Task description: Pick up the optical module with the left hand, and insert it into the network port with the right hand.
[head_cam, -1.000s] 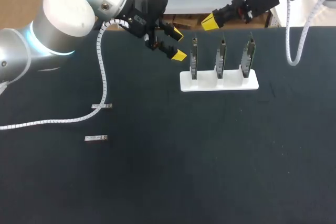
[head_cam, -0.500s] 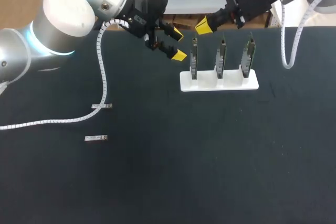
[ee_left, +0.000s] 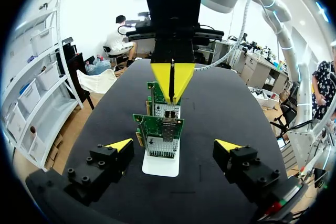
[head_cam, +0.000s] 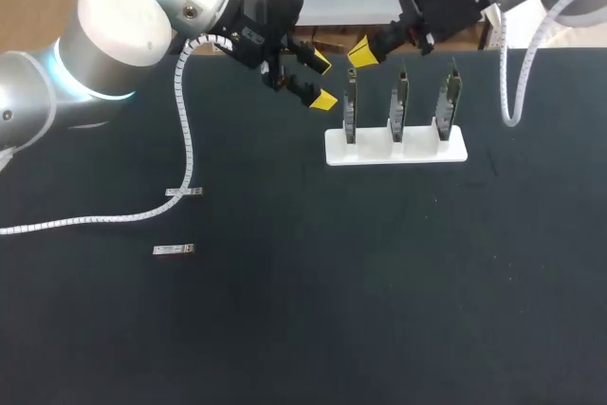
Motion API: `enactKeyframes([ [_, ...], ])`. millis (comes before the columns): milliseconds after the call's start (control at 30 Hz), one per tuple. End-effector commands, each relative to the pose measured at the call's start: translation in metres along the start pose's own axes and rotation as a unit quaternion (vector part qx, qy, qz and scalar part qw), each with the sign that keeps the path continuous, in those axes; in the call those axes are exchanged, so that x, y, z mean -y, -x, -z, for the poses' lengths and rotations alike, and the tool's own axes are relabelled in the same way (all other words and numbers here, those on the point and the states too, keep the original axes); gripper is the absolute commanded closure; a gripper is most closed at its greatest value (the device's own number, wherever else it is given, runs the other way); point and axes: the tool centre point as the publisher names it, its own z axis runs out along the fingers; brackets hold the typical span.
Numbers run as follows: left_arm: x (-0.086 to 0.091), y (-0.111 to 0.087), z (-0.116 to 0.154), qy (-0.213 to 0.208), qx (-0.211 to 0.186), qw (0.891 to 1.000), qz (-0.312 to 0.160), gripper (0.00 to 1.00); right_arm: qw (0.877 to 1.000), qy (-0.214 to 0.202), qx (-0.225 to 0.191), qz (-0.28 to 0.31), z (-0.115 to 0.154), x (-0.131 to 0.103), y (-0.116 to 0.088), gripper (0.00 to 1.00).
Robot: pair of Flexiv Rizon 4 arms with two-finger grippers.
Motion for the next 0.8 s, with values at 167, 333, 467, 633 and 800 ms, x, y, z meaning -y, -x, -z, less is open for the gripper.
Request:
enactKeyframes([
  [167, -0.0012, 0.0012, 0.0000, -0.001, -0.003, 1.000, 0.001, 0.00, 1.000, 0.003, -0.002, -0.003, -0.0047, 0.0064, 0.0001, 1.00],
  [333, -0.0012, 0.0012, 0.0000, -0.001, -0.003, 1.000, 0.001, 0.00, 1.000, 0.004, -0.005, -0.004, -0.0077, 0.0087, -0.0012, 1.00],
  [467, -0.0012, 0.0012, 0.0000, -0.001, -0.003, 1.000, 0.001, 0.00, 1.000, 0.003, -0.009, -0.004, -0.0098, 0.0106, -0.0033, 1.00],
  [633, -0.0012, 0.0012, 0.0000, -0.001, -0.003, 1.000, 0.001, 0.00, 1.000, 0.002, -0.011, -0.006, -0.0104, 0.0120, -0.0060, 1.00],
  [800, -0.0012, 0.0012, 0.0000, -0.001, -0.003, 1.000, 0.001, 0.00, 1.000, 0.003, -0.013, -0.010, -0.0108, 0.0122, -0.0091, 1.00],
])
